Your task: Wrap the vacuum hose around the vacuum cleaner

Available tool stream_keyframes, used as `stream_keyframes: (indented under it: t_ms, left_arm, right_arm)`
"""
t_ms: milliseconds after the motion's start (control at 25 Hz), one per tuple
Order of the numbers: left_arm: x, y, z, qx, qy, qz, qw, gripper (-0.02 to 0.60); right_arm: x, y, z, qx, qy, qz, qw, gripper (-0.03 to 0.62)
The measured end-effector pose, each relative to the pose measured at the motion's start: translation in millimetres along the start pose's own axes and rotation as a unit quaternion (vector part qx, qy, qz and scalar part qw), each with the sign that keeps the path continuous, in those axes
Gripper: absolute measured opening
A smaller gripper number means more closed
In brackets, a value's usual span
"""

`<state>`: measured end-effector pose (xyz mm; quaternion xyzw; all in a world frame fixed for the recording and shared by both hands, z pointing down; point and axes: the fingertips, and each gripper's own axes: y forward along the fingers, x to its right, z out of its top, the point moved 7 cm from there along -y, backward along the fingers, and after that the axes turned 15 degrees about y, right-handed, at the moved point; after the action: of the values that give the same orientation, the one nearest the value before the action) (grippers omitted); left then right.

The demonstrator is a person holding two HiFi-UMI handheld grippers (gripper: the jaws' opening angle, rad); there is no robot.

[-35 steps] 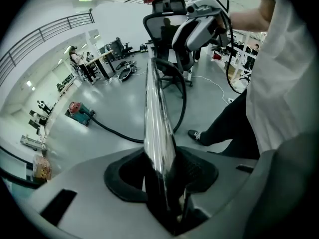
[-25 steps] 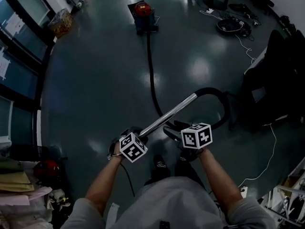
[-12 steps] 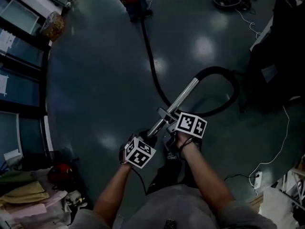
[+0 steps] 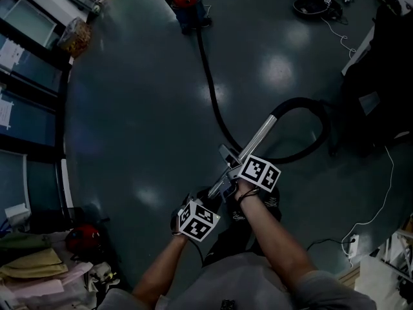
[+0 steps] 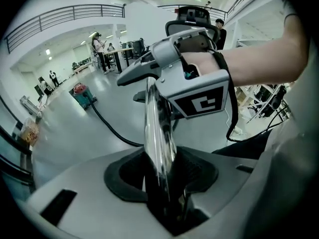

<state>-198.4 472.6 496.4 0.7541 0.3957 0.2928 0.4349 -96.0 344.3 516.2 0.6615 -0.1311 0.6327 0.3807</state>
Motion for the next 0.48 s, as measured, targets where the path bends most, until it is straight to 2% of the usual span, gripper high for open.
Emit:
stream_keyframes:
  t_ms: [80,120,320,480]
  left_arm:
    - [1,-5,-6,0.011,-0.008,-0.002,0.9999,0.166]
    - [1,-7,-9,0.016,-0.009,-0.002,0.9998,0.167]
    - [-2,-15,-17,0.042,-0.001,0.007,0.9991,0.167]
    - [-5,-22,-19,0.074,-0.012,0.02,0.9969,0.167]
  right_arm:
    - [2,-2,-6,0.013,-0.002,-0.012,1.0,0.115]
    - [2,-2,-9,0.018,-0.005,-0.016,1.0,0.074]
    - [-15,-5,-19,0.029,-0.033,-0.02,0.999,0.061]
    - [-38,-8,-26,0.03,-0.069,-0.014,0.997,0.055]
